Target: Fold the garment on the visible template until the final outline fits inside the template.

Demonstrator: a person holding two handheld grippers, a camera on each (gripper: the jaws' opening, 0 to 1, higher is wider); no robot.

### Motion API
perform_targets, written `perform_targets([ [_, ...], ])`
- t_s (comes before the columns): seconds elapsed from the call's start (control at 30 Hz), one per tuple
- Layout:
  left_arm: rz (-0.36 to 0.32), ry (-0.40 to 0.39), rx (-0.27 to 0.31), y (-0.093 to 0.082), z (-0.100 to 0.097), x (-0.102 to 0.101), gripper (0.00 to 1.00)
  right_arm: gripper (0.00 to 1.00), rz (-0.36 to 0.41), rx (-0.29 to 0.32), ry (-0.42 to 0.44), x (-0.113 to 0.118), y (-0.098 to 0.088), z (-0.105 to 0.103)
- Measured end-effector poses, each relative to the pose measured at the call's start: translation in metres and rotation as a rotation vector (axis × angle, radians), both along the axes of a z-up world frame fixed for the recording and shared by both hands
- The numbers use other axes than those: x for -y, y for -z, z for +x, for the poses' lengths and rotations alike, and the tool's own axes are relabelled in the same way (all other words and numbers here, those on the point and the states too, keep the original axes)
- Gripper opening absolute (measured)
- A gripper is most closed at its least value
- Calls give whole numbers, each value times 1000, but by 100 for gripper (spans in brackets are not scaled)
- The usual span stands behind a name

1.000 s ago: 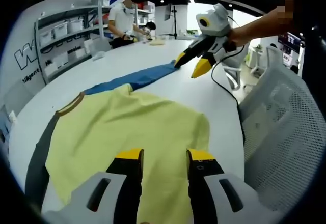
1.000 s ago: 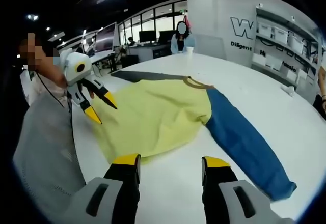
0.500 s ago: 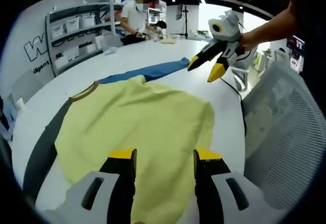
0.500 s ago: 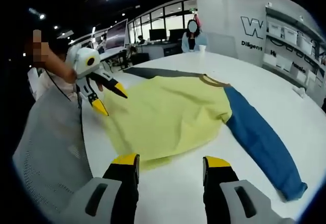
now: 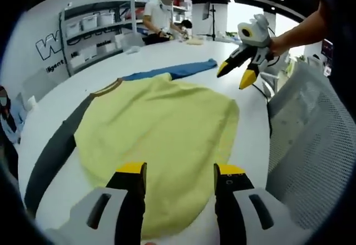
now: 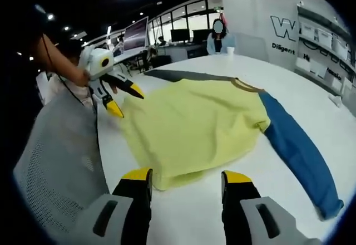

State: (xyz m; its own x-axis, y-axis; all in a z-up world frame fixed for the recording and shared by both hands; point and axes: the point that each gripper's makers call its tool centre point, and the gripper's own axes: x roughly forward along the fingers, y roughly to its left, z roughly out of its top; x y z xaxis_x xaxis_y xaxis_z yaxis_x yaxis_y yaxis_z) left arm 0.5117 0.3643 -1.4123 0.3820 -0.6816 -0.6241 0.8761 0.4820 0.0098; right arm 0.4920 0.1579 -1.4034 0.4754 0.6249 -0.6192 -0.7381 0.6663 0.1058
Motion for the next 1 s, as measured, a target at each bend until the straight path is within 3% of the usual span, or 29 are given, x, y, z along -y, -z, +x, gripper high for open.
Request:
perform_targets([
  [0.5, 28, -84, 20, 3, 4, -38, 53, 45, -20, -15, -26, -9, 9, -7],
  [1.0, 70, -165, -19, 21, 0, -77, 50, 41, -67, -29, -77, -13, 28, -17],
])
